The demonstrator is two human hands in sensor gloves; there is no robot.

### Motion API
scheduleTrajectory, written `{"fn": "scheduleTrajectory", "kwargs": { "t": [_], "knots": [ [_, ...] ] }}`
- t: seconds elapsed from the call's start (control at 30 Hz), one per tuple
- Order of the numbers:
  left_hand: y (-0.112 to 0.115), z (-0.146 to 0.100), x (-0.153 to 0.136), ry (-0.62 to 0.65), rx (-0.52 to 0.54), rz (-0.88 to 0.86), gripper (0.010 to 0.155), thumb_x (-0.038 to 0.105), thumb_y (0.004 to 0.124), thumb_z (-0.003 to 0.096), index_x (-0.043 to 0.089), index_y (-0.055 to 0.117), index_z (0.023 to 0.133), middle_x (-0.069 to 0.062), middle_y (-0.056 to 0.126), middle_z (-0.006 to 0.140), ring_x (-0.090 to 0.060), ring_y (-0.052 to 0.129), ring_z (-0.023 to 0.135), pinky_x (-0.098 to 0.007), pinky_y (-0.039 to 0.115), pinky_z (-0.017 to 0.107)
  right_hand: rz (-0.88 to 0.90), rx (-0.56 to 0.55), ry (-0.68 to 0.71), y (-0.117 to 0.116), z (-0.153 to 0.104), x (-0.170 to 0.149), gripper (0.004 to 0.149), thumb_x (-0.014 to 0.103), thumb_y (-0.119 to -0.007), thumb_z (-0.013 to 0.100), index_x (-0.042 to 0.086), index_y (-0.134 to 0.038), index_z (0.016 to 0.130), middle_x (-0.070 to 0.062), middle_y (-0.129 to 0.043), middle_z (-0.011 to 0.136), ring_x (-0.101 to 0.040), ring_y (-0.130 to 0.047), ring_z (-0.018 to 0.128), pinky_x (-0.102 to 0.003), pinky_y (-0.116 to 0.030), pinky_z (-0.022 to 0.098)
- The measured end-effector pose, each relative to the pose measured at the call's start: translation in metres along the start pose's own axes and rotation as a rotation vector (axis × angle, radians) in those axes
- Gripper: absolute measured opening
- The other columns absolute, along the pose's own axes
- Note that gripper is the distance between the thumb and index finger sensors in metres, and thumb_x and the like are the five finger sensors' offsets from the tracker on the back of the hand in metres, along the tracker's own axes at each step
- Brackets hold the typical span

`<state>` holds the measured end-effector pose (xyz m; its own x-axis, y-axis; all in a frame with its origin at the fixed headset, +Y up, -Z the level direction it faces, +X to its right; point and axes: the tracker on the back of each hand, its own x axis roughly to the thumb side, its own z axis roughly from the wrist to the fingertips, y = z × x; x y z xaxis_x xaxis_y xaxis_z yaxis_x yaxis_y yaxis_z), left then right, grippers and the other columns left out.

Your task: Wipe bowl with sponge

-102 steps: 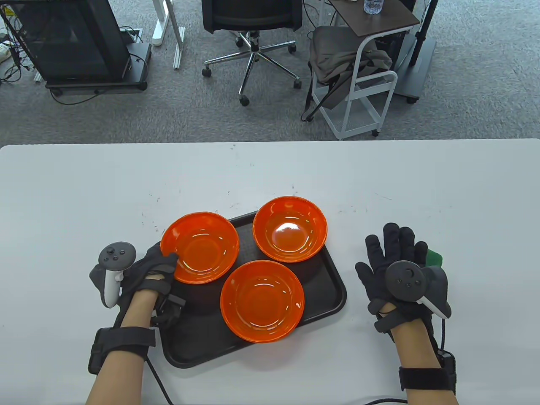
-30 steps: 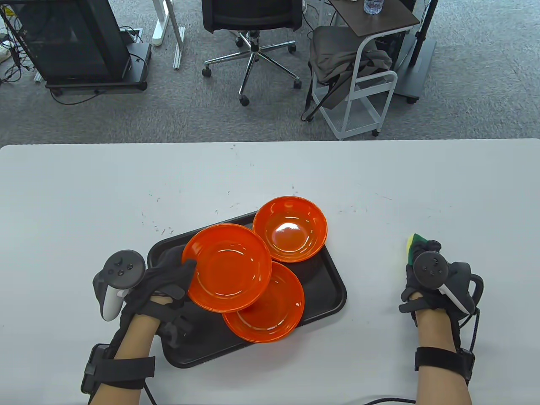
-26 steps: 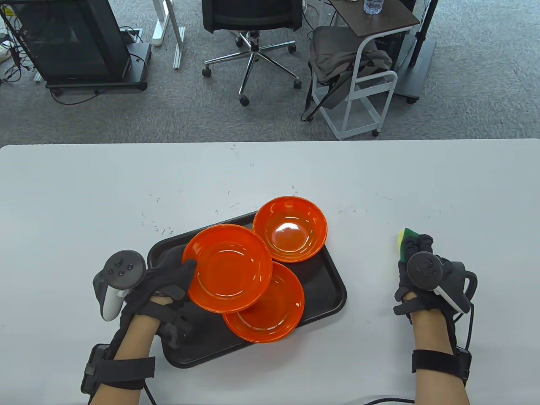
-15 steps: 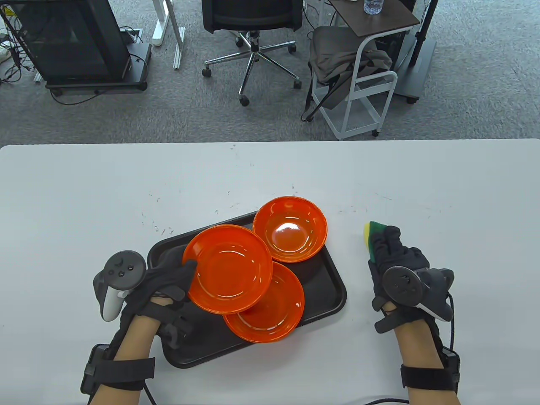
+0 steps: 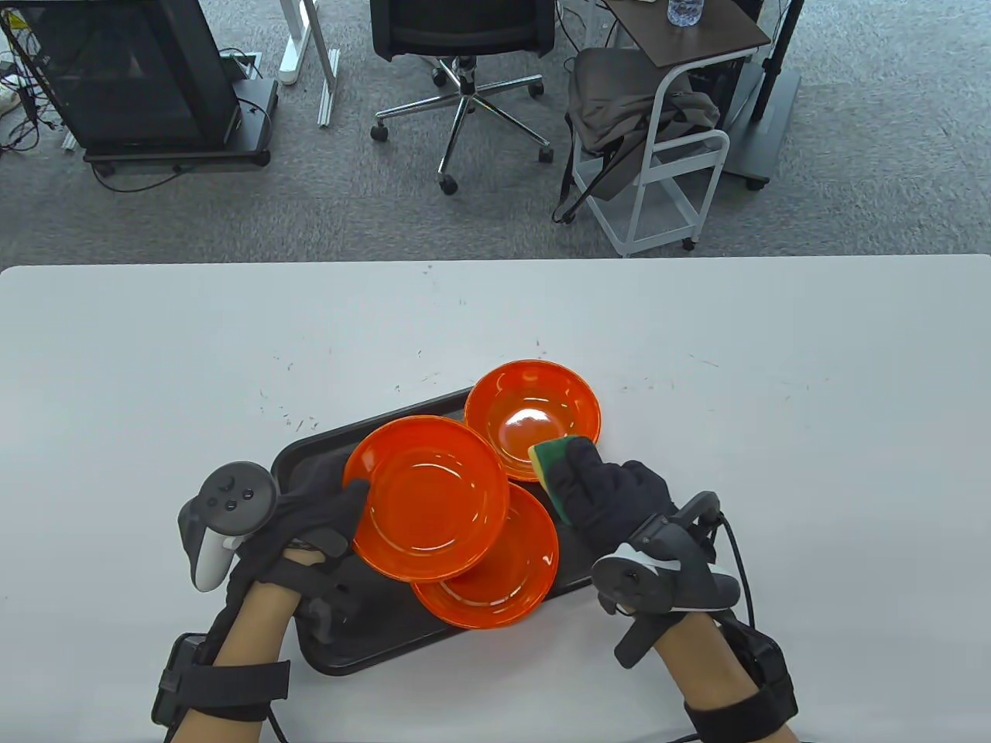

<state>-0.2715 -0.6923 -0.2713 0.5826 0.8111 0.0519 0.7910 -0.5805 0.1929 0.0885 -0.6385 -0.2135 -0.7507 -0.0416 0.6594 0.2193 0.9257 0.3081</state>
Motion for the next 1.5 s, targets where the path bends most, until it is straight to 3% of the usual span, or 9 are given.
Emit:
{"fn": "scheduleTrajectory", "kwargs": {
  "t": [0.3, 0.43, 0.67, 0.8, 1.03, 1.27, 1.37, 1.5],
  "knots": [
    [0.004, 0.001, 0.002, 0.008, -0.010, 0.001, 0.060, 0.046, 0.072, 0.0533, 0.010, 0.061, 0.099, -0.009, 0.098, 0.057, -0.018, 0.102, 0.023, -0.030, 0.090, 0.015, 0.030, 0.065, 0.157, -0.001, 0.024, 0.043, 0.056, 0.027, -0.087, 0.048, 0.012, -0.062, 0.096, -0.028, -0.068, 0.102, -0.044, -0.096, 0.068, -0.063, -0.076, 0.052],
    [0.004, 0.001, 0.002, 0.012, -0.011, 0.007, 0.059, 0.046, 0.072, 0.0533, 0.010, 0.062, 0.099, -0.009, 0.098, 0.057, -0.018, 0.102, 0.023, -0.030, 0.090, 0.015, 0.066, 0.170, 0.183, -0.003, 0.042, 0.054, 0.056, 0.027, -0.087, 0.049, 0.011, -0.062, 0.097, -0.028, -0.068, 0.102, -0.045, -0.097, 0.068, -0.063, -0.076, 0.051],
    [0.004, 0.001, 0.003, 0.026, 0.000, 0.002, 0.059, 0.046, 0.072, 0.0534, 0.010, 0.062, 0.100, -0.009, 0.098, 0.057, -0.018, 0.102, 0.024, -0.030, 0.090, 0.015, -0.142, 0.353, 0.202, -0.017, 0.093, 0.077, 0.055, 0.030, -0.084, 0.050, 0.014, -0.061, 0.097, -0.026, -0.069, 0.102, -0.044, -0.095, 0.068, -0.063, -0.074, 0.051],
    [0.004, 0.001, 0.003, 0.034, 0.006, 0.006, 0.059, 0.046, 0.072, 0.0533, 0.010, 0.062, 0.099, -0.009, 0.098, 0.057, -0.018, 0.102, 0.024, -0.030, 0.090, 0.015, -0.132, 0.408, 0.184, -0.031, 0.112, 0.086, 0.054, 0.029, -0.083, 0.050, 0.014, -0.062, 0.097, -0.026, -0.069, 0.102, -0.044, -0.094, 0.068, -0.063, -0.073, 0.052],
    [0.003, 0.001, 0.003, 0.028, 0.018, 0.049, 0.059, 0.046, 0.073, 0.0532, 0.010, 0.062, 0.099, -0.010, 0.098, 0.057, -0.018, 0.102, 0.024, -0.031, 0.090, 0.016, 0.058, 0.421, 0.247, -0.041, 0.115, 0.099, 0.052, 0.029, -0.081, 0.051, 0.014, -0.061, 0.097, -0.026, -0.068, 0.103, -0.045, -0.093, 0.070, -0.065, -0.071, 0.053],
    [-0.001, 0.000, 0.002, 0.037, 0.060, 0.057, 0.059, 0.046, 0.073, 0.0528, 0.011, 0.063, 0.099, -0.010, 0.098, 0.056, -0.019, 0.101, 0.024, -0.031, 0.089, 0.016, 0.143, 0.603, 0.168, -0.039, 0.108, 0.094, 0.051, 0.027, -0.081, 0.051, 0.012, -0.062, 0.096, -0.028, -0.067, 0.102, -0.047, -0.091, 0.070, -0.066, -0.068, 0.054],
    [-0.002, 0.000, 0.002, 0.041, 0.072, 0.086, 0.059, 0.046, 0.073, 0.0528, 0.011, 0.063, 0.099, -0.011, 0.098, 0.057, -0.019, 0.101, 0.024, -0.031, 0.089, 0.016, 0.039, 0.702, 0.088, -0.041, 0.107, 0.091, 0.051, 0.027, -0.080, 0.051, 0.011, -0.061, 0.096, -0.028, -0.065, 0.104, -0.048, -0.086, 0.075, -0.068, -0.065, 0.056],
    [-0.001, 0.001, 0.003, 0.044, 0.067, 0.108, 0.059, 0.045, 0.072, 0.0531, 0.011, 0.062, 0.100, -0.011, 0.097, 0.056, -0.019, 0.101, 0.024, -0.032, 0.089, 0.016, -0.078, 0.679, 0.049, -0.043, 0.108, 0.089, 0.051, 0.027, -0.080, 0.051, 0.012, -0.062, 0.096, -0.028, -0.065, 0.104, -0.046, -0.084, 0.077, -0.068, -0.064, 0.056]
  ]
}}
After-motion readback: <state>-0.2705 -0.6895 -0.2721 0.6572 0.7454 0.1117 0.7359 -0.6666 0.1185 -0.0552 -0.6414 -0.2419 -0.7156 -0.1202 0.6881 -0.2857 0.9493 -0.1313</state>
